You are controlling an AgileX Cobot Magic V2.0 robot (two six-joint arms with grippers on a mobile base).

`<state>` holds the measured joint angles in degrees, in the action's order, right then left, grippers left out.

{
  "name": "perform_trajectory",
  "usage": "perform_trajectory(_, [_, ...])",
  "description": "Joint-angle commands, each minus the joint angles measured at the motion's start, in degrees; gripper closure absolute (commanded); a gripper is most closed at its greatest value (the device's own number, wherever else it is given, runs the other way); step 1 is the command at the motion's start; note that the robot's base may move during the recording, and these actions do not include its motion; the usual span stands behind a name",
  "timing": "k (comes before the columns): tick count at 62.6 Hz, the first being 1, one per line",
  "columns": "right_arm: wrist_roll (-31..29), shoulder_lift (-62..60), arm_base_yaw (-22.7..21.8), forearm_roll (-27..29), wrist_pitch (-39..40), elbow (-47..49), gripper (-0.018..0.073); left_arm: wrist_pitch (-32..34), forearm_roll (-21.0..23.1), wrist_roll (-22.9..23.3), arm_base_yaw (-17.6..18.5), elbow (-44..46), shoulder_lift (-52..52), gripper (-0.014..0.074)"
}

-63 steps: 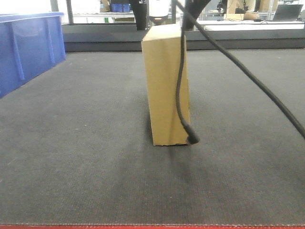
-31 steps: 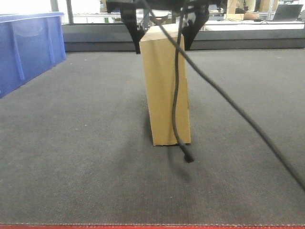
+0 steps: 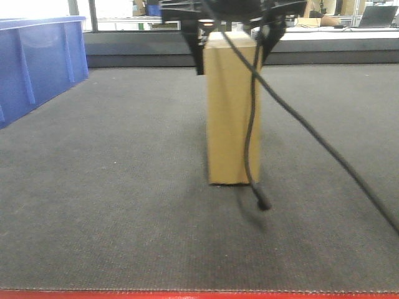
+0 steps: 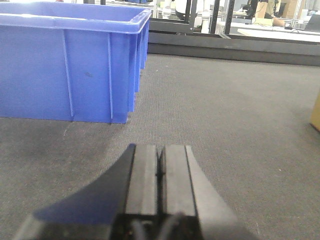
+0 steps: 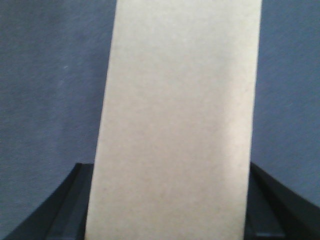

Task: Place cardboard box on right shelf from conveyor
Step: 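Lower the right gripper over the box top and close on it, then lift the box off the conveyor with the right gripper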

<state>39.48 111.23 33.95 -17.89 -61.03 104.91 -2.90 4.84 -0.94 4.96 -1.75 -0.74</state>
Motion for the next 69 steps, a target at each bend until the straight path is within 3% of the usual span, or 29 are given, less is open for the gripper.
perform_trajectory(1, [-4.39,-6.60,-1.91,-1.98,4.78,-0.15,0.0333,5.15,0.37,0.29,0.26,0.21,-0.66,0.0715])
perform_trajectory(14, [-11.00,-18.75,-6.92,1.98,19.80,-16.34,0.0333,5.15,0.37,0.29,0.26,0.21,-0.66,0.0715])
perform_trajectory(31, [-13.35,-39.63,-14.03,2.57,36.78,-40.72,0.0333,5.15,0.37,0.29,0.26,0.21,-0.66,0.0715])
perform_trajectory(52, [-18.51,-63.12,-14.89,2.51,39.88,-60.25,0.0333,5.15,0.37,0.29,0.26,0.21,-0.66,0.0715])
perform_trajectory(69, [-18.53,-79.98,-14.82,1.31,38.21,-65.98,0.0333,5.15,0.37,0.29,0.26,0.21,-0.66,0.0715])
